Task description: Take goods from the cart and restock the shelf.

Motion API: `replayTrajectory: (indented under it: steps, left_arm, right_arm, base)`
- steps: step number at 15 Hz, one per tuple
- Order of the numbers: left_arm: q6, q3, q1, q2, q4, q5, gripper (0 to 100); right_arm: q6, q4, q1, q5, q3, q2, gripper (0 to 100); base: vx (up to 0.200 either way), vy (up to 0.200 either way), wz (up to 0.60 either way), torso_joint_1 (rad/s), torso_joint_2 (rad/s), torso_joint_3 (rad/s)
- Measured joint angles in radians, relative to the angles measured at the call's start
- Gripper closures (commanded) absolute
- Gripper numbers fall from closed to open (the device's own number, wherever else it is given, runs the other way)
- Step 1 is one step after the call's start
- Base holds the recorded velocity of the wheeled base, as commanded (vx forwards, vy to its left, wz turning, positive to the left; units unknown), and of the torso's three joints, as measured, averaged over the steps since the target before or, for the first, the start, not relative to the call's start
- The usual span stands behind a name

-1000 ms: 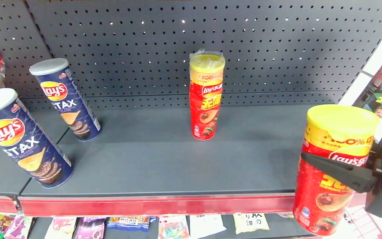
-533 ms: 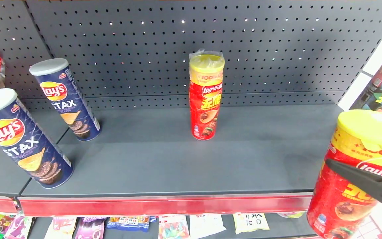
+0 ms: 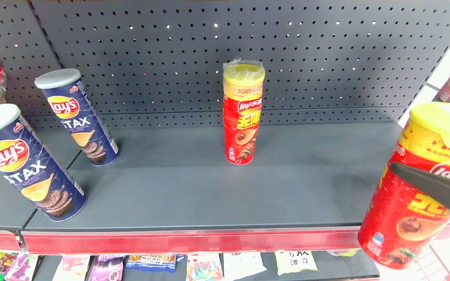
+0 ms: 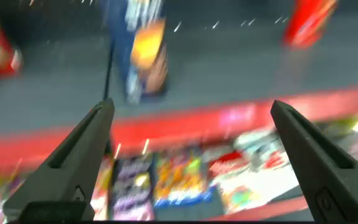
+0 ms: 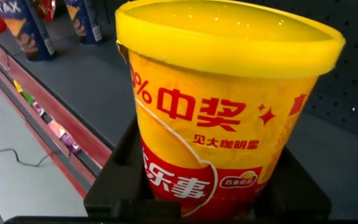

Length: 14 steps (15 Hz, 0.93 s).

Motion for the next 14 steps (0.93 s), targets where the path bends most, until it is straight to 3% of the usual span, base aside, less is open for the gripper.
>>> replayTrajectory:
  steps: [2,4,6,10,14]
  left_arm:
    - [-0.007,-0.139,-0.044,0.172,-0.022,-0.087,0]
    - [0.015,-0.240,-0.108,0.373,-0.045,-0.208,0]
    - [0.031,-0.327,-0.186,0.552,-0.080,-0.288,0]
    - [0.044,-0.545,-0.330,0.876,-0.111,-0.359,0]
    - [0.099,-0.712,-0.389,1.148,-0.156,-0.395,0]
  right_arm:
    - [0.022,0.000,-0.001,0.000,-0.028,0.013,100]
    - [0.025,-0.004,-0.003,-0.001,-0.057,0.037,100]
    - [0.025,-0.006,-0.007,-0.001,-0.089,0.070,100]
    - [0.026,-0.008,-0.010,-0.001,-0.150,0.135,100]
    - [0.027,-0.007,-0.011,-0.002,-0.166,0.160,100]
  base:
    - [0.000,0.000,0.00,0.000,0.00,0.000]
    - [0.000,0.000,0.00,0.000,0.00,0.000]
    - [0.000,0.000,0.00,0.000,0.00,0.000]
    - [0.000,0.000,0.00,0.000,0.00,0.000]
    - [0.000,0.000,0.00,0.000,0.00,0.000]
